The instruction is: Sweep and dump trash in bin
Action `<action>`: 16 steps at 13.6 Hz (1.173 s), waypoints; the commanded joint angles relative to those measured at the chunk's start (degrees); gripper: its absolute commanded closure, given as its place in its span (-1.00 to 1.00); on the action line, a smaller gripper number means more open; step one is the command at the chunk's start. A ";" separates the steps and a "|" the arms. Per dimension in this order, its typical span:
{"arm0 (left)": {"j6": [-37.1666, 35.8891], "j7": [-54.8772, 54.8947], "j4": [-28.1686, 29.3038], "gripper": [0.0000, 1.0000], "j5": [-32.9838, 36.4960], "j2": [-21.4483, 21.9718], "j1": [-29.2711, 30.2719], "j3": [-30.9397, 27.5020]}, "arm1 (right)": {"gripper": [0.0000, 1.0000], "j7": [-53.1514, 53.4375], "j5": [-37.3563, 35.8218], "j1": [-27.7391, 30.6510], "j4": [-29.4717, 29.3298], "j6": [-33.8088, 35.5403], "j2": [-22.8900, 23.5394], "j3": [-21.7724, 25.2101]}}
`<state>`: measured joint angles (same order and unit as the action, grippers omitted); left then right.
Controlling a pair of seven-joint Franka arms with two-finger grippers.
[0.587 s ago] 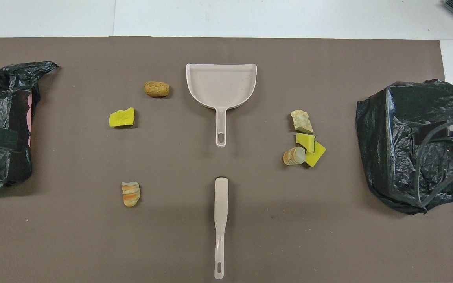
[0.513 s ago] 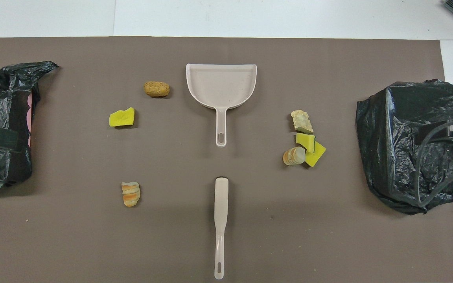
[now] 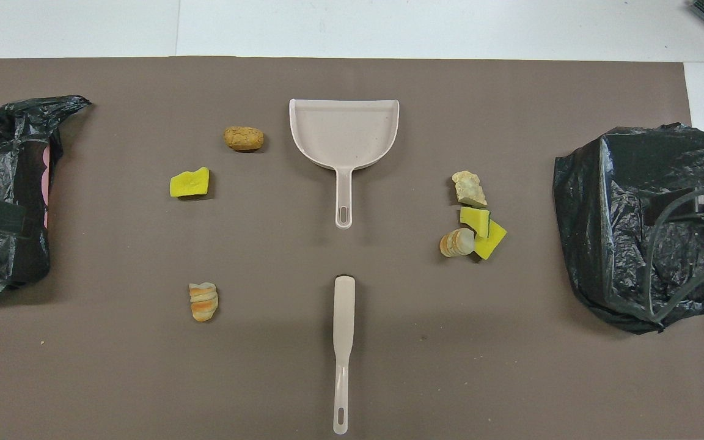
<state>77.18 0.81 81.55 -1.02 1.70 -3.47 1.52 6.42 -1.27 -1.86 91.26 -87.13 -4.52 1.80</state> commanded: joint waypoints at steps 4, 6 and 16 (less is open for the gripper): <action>0.25 0.42 1.77 -1.00 0.15 1.55 0.40 -0.03 | -1.00 -2.02 0.39 0.72 1.55 0.47 -1.37 -0.31; 0.17 0.16 2.03 -1.00 0.15 1.64 0.40 -0.03 | -1.00 -2.02 0.39 0.72 1.99 0.29 -1.37 -0.40; 0.60 0.25 1.94 -1.00 0.15 1.55 -0.04 0.06 | -1.00 -1.32 0.39 -0.24 2.52 -1.19 0.91 -0.84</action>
<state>77.18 0.81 81.67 -1.02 1.70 -3.44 1.55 6.38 -1.27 -2.22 93.23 -87.16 -4.15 1.06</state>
